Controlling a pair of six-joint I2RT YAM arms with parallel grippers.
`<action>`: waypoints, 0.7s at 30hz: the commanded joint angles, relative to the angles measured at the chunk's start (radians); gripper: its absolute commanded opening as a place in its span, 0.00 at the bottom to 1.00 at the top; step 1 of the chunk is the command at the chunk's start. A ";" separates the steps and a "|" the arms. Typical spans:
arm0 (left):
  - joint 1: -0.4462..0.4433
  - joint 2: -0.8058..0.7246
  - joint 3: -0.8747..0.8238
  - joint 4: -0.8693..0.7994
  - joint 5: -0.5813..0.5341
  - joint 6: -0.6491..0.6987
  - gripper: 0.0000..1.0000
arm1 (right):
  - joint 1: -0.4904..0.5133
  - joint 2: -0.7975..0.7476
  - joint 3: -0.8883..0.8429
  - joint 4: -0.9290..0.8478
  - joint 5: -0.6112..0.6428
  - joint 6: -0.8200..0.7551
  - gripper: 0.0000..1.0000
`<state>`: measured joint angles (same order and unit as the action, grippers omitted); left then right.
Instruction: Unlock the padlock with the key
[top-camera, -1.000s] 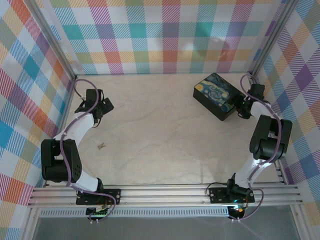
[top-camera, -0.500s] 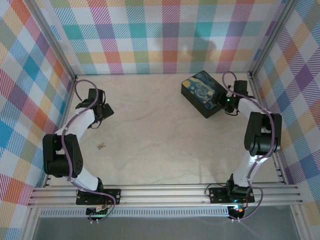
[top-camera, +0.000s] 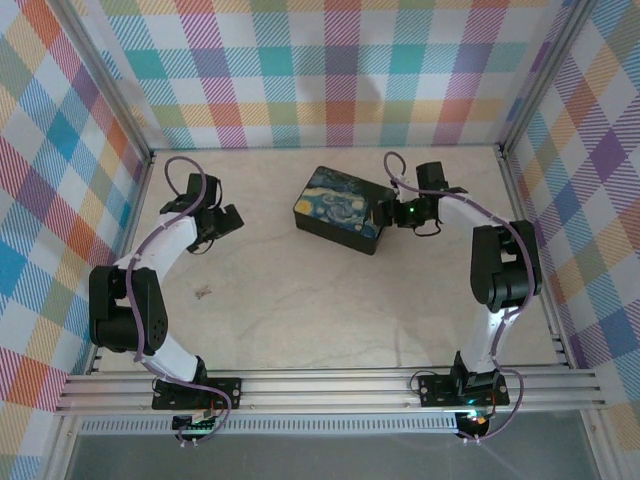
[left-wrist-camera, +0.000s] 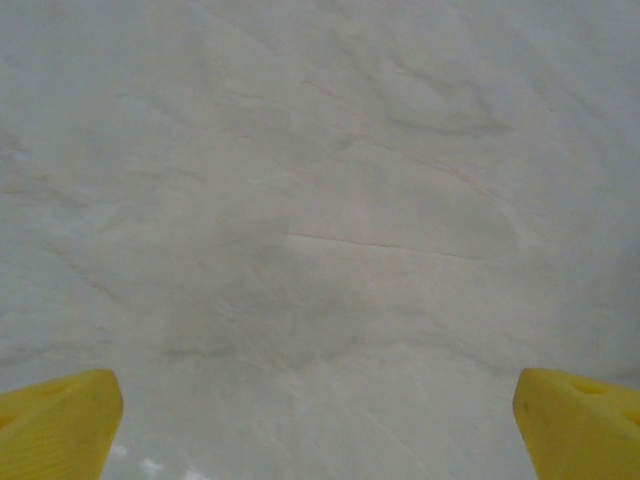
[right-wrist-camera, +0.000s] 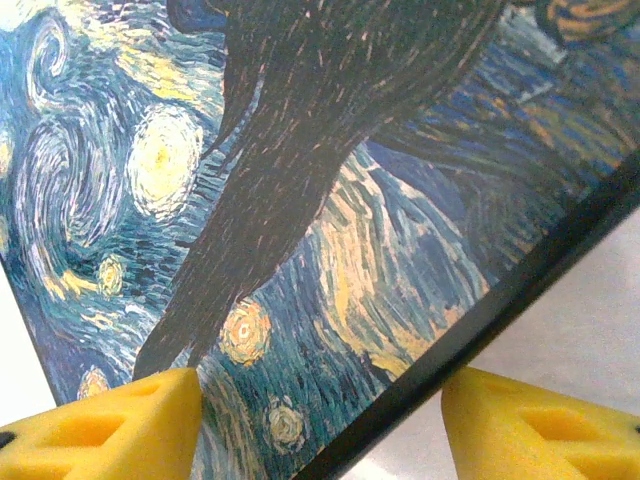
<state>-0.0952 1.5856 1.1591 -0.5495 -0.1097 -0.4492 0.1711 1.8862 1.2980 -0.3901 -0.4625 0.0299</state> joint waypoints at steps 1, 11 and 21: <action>-0.026 0.014 0.066 -0.024 0.120 0.043 1.00 | -0.003 0.003 -0.026 -0.128 0.049 -0.084 0.68; -0.225 0.114 0.204 -0.027 0.367 0.074 1.00 | -0.013 -0.050 -0.003 -0.033 0.030 0.124 0.82; -0.369 0.194 0.210 0.084 0.468 -0.028 1.00 | -0.052 0.025 0.129 0.082 0.134 0.093 0.99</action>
<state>-0.4564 1.7592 1.3602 -0.5293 0.2981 -0.4236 0.1318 1.8751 1.3411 -0.3763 -0.3313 0.1417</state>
